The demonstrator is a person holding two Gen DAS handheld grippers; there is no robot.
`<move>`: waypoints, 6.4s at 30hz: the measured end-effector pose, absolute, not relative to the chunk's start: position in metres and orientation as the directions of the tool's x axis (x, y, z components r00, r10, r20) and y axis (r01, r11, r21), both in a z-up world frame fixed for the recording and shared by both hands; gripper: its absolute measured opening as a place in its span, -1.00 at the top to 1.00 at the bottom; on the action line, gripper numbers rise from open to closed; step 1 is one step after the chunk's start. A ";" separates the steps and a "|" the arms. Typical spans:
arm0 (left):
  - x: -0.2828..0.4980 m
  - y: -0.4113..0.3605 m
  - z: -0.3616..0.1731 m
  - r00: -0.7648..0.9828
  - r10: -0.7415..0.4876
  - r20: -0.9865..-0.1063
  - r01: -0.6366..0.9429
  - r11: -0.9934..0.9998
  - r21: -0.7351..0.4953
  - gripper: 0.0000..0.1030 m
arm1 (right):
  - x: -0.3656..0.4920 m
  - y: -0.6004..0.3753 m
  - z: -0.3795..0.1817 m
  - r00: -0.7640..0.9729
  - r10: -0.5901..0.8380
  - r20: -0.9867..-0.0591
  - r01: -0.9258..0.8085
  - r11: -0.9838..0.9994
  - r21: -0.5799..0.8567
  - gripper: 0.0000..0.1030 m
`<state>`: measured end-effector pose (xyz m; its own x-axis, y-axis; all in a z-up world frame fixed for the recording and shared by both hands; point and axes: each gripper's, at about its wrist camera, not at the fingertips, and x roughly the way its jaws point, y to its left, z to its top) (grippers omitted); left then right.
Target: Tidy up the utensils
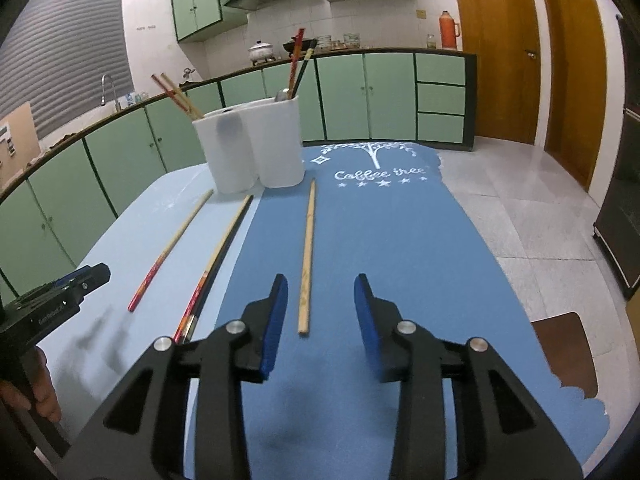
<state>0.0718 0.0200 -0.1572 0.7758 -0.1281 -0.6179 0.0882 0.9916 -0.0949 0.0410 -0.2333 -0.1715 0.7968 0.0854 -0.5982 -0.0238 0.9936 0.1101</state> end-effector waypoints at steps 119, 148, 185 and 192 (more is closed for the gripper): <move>0.283 -0.053 0.057 0.924 -0.240 -0.299 0.245 0.969 -0.019 0.90 | 0.298 -0.230 0.048 0.805 0.312 -0.504 -0.292 0.949 0.119 0.86; 0.150 -0.002 0.002 0.914 -0.178 -0.366 0.166 0.984 -0.065 -0.58 | 0.135 -0.258 -0.017 0.880 0.155 -0.448 -0.125 0.987 0.097 -0.83; 0.072 0.040 -0.137 0.796 -0.046 -0.604 0.071 0.997 0.018 -0.58 | 0.053 -0.162 -0.182 0.706 0.181 -0.685 -0.188 0.980 0.064 -0.38; 0.073 0.046 -0.140 0.790 -0.035 -0.612 0.059 0.998 0.019 -0.58 | 0.056 -0.151 -0.197 0.670 0.167 -0.724 -0.189 0.981 0.051 -0.07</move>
